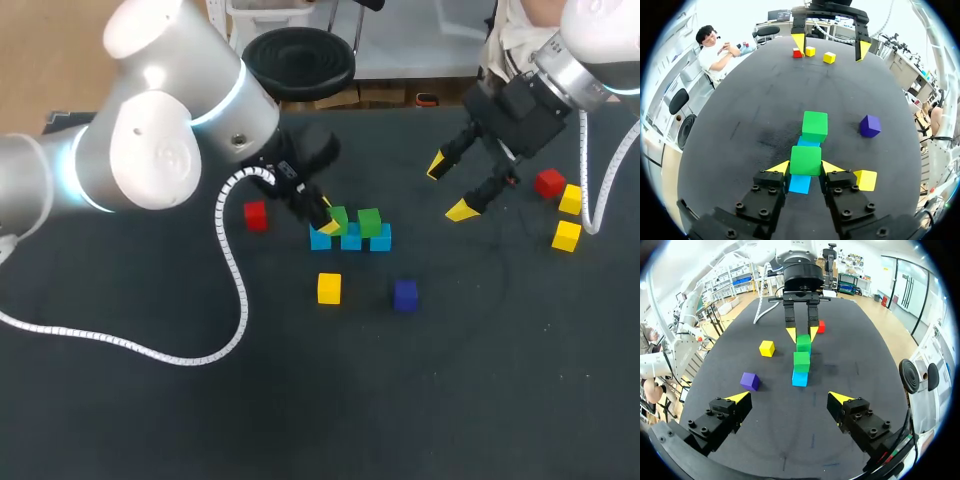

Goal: Place the blue cubes, place green cubes on the blue cubes, place the yellow cubes on the green cubes, then place the red cubes on the yellow cubes, and place purple cube on the red cubes.

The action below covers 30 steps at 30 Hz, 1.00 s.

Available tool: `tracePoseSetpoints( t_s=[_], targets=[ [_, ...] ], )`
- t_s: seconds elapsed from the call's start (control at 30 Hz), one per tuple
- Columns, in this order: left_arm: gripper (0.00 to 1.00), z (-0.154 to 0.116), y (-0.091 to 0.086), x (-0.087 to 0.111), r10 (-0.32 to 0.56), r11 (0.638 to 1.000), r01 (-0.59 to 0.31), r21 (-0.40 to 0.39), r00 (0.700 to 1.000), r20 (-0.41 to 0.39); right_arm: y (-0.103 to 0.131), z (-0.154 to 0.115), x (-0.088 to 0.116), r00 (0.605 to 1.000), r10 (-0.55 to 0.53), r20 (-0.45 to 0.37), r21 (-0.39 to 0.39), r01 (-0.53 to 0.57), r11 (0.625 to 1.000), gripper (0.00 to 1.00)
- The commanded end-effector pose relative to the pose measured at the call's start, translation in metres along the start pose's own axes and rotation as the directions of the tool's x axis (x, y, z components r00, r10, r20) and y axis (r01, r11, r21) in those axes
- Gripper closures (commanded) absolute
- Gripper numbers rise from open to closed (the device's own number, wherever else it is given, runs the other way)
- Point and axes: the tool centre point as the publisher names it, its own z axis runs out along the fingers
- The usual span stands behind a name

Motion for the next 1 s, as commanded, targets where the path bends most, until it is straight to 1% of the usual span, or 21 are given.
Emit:
tracePoseSetpoints(
  t_s=[0.03, 0.27, 0.73, 1.0],
  targets=[
    [1.0, 0.0036, 0.0023, -0.0033, 0.001, 1.0, -0.001, 0.003, 1.0, -0.008, 0.0004, -0.0001, 0.0002, 1.0, -0.001, 0.001, 0.001, 0.001, 1.0, 0.0],
    [1.0, 0.0067, 0.0032, -0.0015, 0.001, 1.0, -0.001, 0.004, 1.0, -0.014, 0.0004, -0.0001, 0.0002, 1.0, -0.001, 0.001, 0.001, 0.001, 1.0, 0.0],
    [1.0, 0.0032, 0.0057, -0.0004, 0.004, 1.0, -0.005, -0.009, 1.0, -0.021, 0.0004, -0.0001, 0.0002, 1.0, -0.001, 0.001, 0.001, 0.001, 1.0, 0.0],
    [1.0, 0.0066, 0.0043, 0.0005, 0.017, 1.0, -0.018, -0.014, 0.999, -0.042, 0.0004, -0.0001, 0.0002, 1.0, -0.001, 0.001, 0.001, 0.001, 1.0, 0.0]
  ],
)
